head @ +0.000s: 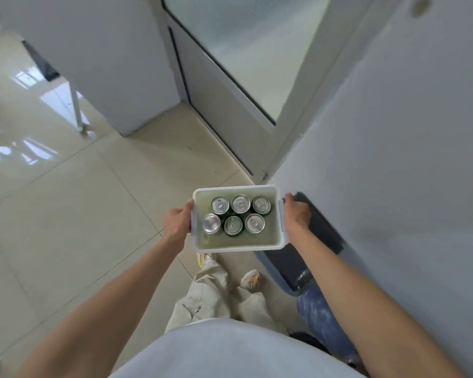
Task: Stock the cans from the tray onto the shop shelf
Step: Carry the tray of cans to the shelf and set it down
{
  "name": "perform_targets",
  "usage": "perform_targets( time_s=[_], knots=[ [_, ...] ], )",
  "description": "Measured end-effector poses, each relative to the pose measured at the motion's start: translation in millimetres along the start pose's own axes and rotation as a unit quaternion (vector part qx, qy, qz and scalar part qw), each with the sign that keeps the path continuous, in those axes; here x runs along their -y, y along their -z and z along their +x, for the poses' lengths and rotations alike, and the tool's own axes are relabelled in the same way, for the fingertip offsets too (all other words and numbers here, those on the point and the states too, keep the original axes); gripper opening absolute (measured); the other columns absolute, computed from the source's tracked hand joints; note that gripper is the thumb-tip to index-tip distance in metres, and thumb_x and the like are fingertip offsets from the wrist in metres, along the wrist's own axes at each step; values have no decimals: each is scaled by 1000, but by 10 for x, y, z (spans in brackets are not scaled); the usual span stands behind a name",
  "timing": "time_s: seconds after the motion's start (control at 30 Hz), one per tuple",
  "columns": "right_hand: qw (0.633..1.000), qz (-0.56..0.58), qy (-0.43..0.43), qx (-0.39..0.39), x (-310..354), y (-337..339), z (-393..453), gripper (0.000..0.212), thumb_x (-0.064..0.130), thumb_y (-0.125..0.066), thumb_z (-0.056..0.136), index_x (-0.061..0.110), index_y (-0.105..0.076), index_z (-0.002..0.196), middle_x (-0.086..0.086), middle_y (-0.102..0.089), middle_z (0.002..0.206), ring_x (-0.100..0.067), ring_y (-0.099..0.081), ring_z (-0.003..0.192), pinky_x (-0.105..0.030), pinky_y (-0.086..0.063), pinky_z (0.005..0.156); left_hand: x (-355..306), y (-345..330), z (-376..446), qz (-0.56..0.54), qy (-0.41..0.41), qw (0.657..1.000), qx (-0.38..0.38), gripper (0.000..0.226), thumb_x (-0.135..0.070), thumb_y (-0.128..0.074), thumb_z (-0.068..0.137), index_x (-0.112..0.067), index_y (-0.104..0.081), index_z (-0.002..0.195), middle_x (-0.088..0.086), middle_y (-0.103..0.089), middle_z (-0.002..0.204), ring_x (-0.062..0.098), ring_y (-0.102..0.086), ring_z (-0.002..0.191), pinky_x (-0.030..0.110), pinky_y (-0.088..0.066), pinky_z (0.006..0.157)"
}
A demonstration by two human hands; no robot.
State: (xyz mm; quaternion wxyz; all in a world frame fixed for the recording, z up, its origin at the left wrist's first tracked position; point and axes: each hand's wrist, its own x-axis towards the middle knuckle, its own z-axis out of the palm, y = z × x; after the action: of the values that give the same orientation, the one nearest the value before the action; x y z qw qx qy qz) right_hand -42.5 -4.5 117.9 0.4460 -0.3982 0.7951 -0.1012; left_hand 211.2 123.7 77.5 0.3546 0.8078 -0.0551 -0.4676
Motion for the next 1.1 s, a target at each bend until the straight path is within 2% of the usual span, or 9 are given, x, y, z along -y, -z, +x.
perform_targets(
  time_s=[0.13, 0.23, 0.3, 0.43, 0.5, 0.67, 0.8, 1.0, 1.1],
  knots=[
    [996, -52, 60, 37, 421, -380, -193, 55, 55, -47, 93, 5, -65, 78, -18, -68, 91, -29, -63, 74, -37, -51, 71, -28, 484, -2, -63, 14, 995, -73, 61, -60, -65, 84, 0, -66, 80, 14, -55, 73, 22, -51, 66, 34, -42, 65],
    [992, -65, 91, 53, 669, -655, -343, 49, 56, -49, 92, 12, -59, 74, -12, -60, 86, -20, -53, 64, -29, -38, 58, -38, 780, 40, -86, 24, 990, -109, 52, -62, -66, 82, -11, -55, 77, 10, -49, 75, 21, -44, 69, 34, -38, 66],
    [990, -63, 105, 69, 819, -832, -399, 49, 54, -51, 94, 7, -61, 81, -11, -60, 89, -24, -56, 70, -29, -40, 63, -25, 951, 75, -93, 32, 987, -125, 53, -63, -64, 83, -11, -55, 77, 11, -50, 76, 21, -45, 70, 34, -39, 67],
    [982, -92, 134, 99, 1066, -1118, -518, 52, 52, -51, 97, 11, -51, 64, -9, -60, 73, -27, -56, 68, -30, -38, 54, 93, 1224, 104, -127, 61, 979, -150, 61, -62, -65, 84, -1, -68, 83, 14, -62, 77, 23, -56, 67, 45, -56, 70],
    [975, -124, 137, 125, 1209, -1250, -567, 50, 53, -49, 96, 13, -51, 67, -12, -62, 82, -28, -57, 77, -32, -43, 63, 140, 1312, 125, -150, 74, 971, -172, 61, -60, -65, 85, 1, -68, 83, 15, -66, 77, 25, -59, 67, 50, -59, 77],
    [955, -177, 118, 205, 1513, -1514, -630, 42, 46, -44, 95, 8, -59, 104, -20, -66, 117, -35, -66, 103, -48, -54, 94, 99, 1496, 143, -209, 123, 946, -217, 61, -59, -52, 93, -1, -69, 82, 17, -71, 88, 30, -66, 77, 48, -57, 83],
    [938, -204, 147, 239, 1793, -1750, -733, 40, 37, -47, 95, 2, -65, 98, -18, -68, 98, -30, -64, 85, -40, -53, 80, 106, 1629, 1, -279, 153, 915, -249, 61, -56, -42, 99, -5, -64, 72, 14, -68, 76, 26, -60, 62, 36, -52, 64],
    [901, -267, 192, 283, 2154, -2199, -910, 25, 28, -48, 94, 9, -55, 79, -10, -56, 76, -25, -51, 70, -32, -41, 65, 172, 1811, -81, -350, 185, 877, -273, 59, -49, -43, 101, 1, -69, 86, 18, -72, 85, 29, -65, 71, 45, -59, 78],
    [880, -302, 218, 295, 2299, -2464, -1043, 26, 25, -45, 97, 5, -59, 91, -15, -59, 89, -28, -55, 81, -34, -42, 72, 213, 1982, -109, -377, 181, 863, -284, 58, -49, -42, 101, -1, -70, 83, 17, -74, 83, 29, -67, 70, 42, -60, 78]
  ],
)
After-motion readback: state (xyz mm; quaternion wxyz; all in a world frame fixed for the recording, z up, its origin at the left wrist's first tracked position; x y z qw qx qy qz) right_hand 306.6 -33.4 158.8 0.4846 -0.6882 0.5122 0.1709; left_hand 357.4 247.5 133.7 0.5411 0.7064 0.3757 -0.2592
